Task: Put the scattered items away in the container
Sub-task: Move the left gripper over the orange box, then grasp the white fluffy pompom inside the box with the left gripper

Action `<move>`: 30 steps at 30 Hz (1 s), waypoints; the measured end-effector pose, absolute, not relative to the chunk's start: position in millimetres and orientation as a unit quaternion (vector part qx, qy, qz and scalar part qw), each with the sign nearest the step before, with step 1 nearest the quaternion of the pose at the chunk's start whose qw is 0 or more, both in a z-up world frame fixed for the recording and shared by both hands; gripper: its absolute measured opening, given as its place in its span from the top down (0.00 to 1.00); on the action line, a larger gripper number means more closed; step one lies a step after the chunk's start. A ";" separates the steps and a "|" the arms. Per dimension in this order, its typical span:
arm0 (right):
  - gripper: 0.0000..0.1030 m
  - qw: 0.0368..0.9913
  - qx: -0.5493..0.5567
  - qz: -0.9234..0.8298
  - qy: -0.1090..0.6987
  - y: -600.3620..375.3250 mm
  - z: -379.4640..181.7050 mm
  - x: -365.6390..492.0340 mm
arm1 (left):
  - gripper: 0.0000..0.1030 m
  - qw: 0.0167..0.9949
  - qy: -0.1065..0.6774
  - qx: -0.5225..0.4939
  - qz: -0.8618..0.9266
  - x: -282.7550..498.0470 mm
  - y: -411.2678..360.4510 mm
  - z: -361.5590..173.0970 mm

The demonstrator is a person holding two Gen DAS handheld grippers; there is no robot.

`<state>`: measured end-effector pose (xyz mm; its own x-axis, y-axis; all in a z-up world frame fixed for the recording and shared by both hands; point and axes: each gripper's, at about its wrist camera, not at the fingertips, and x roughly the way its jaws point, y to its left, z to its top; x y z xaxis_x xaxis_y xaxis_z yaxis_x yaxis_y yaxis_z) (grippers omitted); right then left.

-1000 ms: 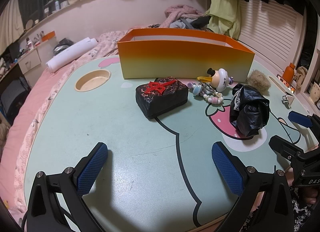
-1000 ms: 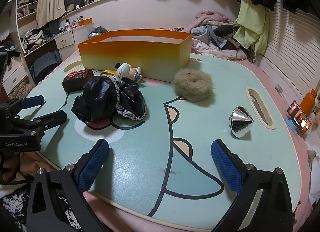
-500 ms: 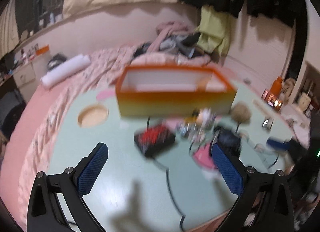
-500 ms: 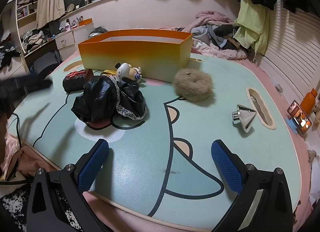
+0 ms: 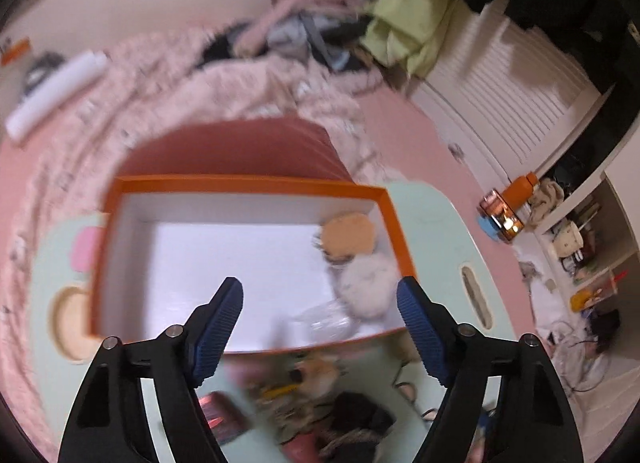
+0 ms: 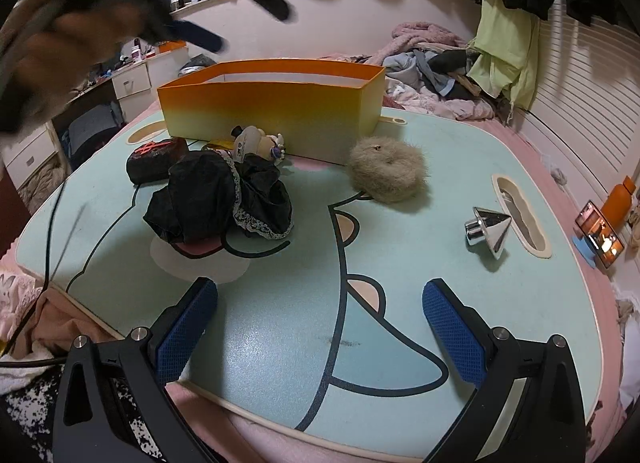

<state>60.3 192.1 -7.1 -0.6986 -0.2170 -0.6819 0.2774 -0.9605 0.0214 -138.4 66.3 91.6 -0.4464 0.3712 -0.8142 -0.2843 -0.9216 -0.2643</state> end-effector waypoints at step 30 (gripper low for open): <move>0.01 0.137 0.360 -0.922 0.041 190.3 -8.7 62.7 | 0.84 0.260 -0.111 -0.416 0.864 -56.2 8.7 123.1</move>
<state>62.7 190.3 -8.7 -0.7038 -0.2240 -0.6742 0.2824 -0.9590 0.0238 -56.2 8.7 123.1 -0.5187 0.5422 -0.6610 -0.3576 -0.8399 -0.4083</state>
